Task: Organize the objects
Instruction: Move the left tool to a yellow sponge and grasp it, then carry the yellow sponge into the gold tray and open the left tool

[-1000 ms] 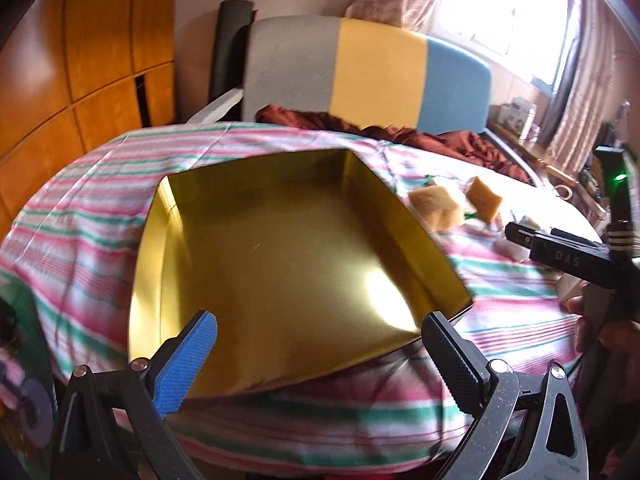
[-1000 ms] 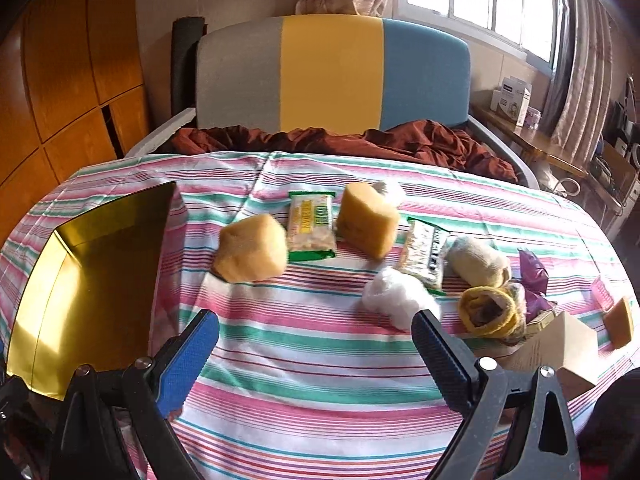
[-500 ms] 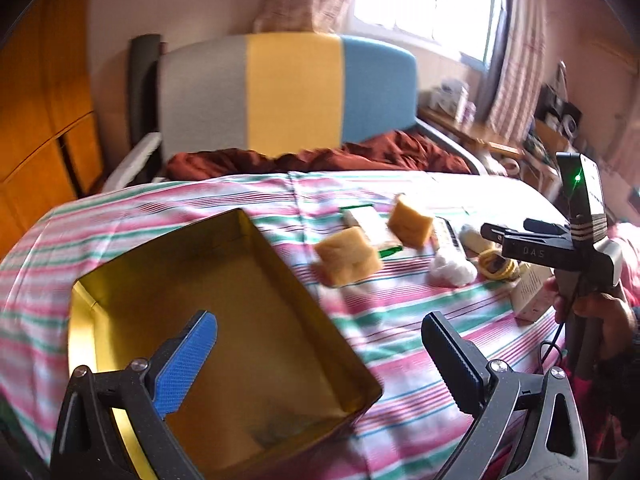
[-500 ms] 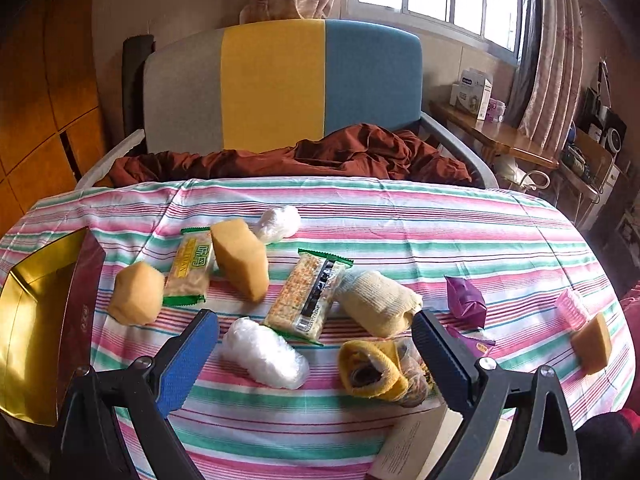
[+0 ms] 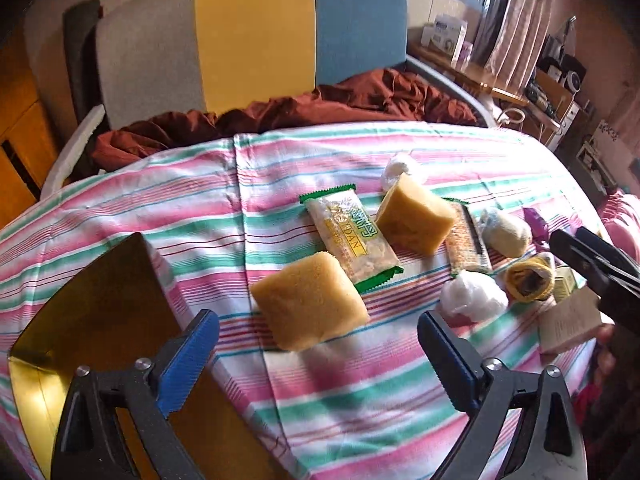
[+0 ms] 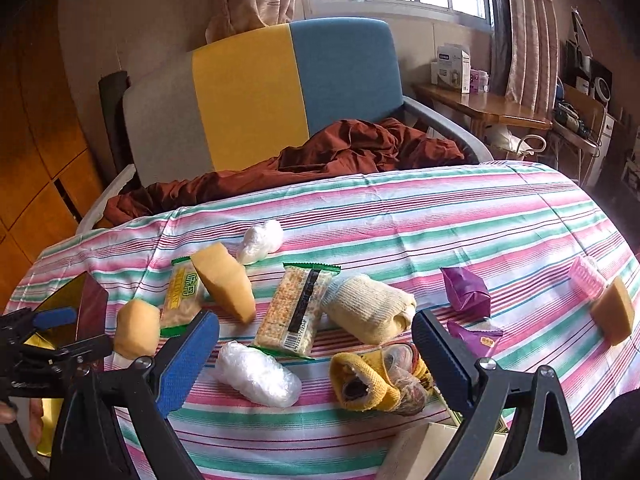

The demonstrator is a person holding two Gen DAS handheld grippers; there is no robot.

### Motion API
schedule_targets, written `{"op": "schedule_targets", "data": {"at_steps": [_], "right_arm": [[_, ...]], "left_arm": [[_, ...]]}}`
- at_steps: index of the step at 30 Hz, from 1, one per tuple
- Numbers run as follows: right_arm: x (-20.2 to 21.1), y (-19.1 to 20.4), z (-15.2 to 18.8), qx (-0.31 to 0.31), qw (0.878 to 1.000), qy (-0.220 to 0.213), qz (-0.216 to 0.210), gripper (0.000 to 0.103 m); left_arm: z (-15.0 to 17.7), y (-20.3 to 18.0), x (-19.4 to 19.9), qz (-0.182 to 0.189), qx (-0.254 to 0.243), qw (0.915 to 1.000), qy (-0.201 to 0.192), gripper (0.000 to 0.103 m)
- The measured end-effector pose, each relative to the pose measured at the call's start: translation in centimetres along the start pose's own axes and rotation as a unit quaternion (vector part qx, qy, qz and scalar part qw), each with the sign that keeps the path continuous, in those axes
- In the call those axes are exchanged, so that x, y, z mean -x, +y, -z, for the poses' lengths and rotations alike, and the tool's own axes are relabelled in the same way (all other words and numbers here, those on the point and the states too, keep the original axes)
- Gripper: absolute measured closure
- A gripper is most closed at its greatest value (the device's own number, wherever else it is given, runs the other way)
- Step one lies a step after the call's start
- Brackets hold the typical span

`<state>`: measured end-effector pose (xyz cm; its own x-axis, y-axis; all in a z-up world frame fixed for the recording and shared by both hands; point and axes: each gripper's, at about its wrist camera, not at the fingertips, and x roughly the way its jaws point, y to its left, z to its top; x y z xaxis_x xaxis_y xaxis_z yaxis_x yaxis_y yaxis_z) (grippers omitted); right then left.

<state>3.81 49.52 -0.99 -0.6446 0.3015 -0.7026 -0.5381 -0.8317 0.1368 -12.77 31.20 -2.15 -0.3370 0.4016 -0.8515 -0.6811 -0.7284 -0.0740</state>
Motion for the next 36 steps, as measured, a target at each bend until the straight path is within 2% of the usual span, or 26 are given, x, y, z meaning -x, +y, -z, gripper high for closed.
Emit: {"op": "schedule_targets", "data": {"at_steps": [1, 4, 9, 14, 17, 19, 22, 26, 29, 32, 36], "right_arm": [[-0.1, 0.0, 0.0, 0.001, 1.0, 0.001, -0.002, 0.004], [-0.2, 0.0, 0.0, 0.001, 1.0, 0.004, -0.005, 0.004], [0.0, -0.5, -0.1, -0.009, 1.0, 0.0, -0.007, 0.004], [0.1, -1.7, -0.5, -0.038, 0.999, -0.008, -0.003, 0.004], [-0.2, -2.0, -0.5, -0.047, 0.999, 0.003, -0.021, 0.006], [-0.7, -0.9, -0.3, -0.025, 0.999, 0.017, -0.038, 0.009], [-1.7, 1.9, 0.5, 0.041, 0.997, 0.041, -0.043, 0.011], [-3.5, 5.3, 2.2, 0.133, 0.987, 0.078, -0.039, 0.017], [-4.9, 7.0, 3.5, 0.189, 0.977, 0.098, -0.021, 0.027], [-6.1, 7.3, 4.3, 0.211, 0.97, 0.119, -0.002, 0.029], [-6.9, 6.8, 4.6, 0.214, 0.968, 0.133, 0.013, 0.031]], "left_arm": [[-0.3, -0.1, -0.9, 0.0, 0.0, 0.9999, 0.012, 0.008], [-0.7, 0.0, -3.3, -0.005, 0.004, 0.9991, 0.042, 0.019], [-1.1, 0.3, -5.3, -0.007, 0.015, 0.9978, 0.064, 0.034], [-0.9, 0.0, -5.5, 0.001, 0.012, 0.9985, 0.053, 0.045], [-0.5, -0.3, -4.3, 0.016, 0.009, 0.9993, 0.033, 0.047], [-0.1, -0.5, -2.9, 0.024, 0.01, 0.9995, 0.016, 0.047], [0.9, -0.8, -0.2, 0.036, 0.012, 0.9992, -0.011, 0.047], [2.5, -0.6, 2.6, 0.047, 0.019, 0.9979, -0.04, 0.046], [4.1, -0.2, 4.2, 0.048, 0.03, 0.9969, -0.055, 0.046], [5.6, 0.4, 5.6, 0.047, 0.039, 0.9958, -0.068, 0.045], [6.9, 1.0, 6.6, 0.037, 0.051, 0.9949, -0.078, 0.045]]}}
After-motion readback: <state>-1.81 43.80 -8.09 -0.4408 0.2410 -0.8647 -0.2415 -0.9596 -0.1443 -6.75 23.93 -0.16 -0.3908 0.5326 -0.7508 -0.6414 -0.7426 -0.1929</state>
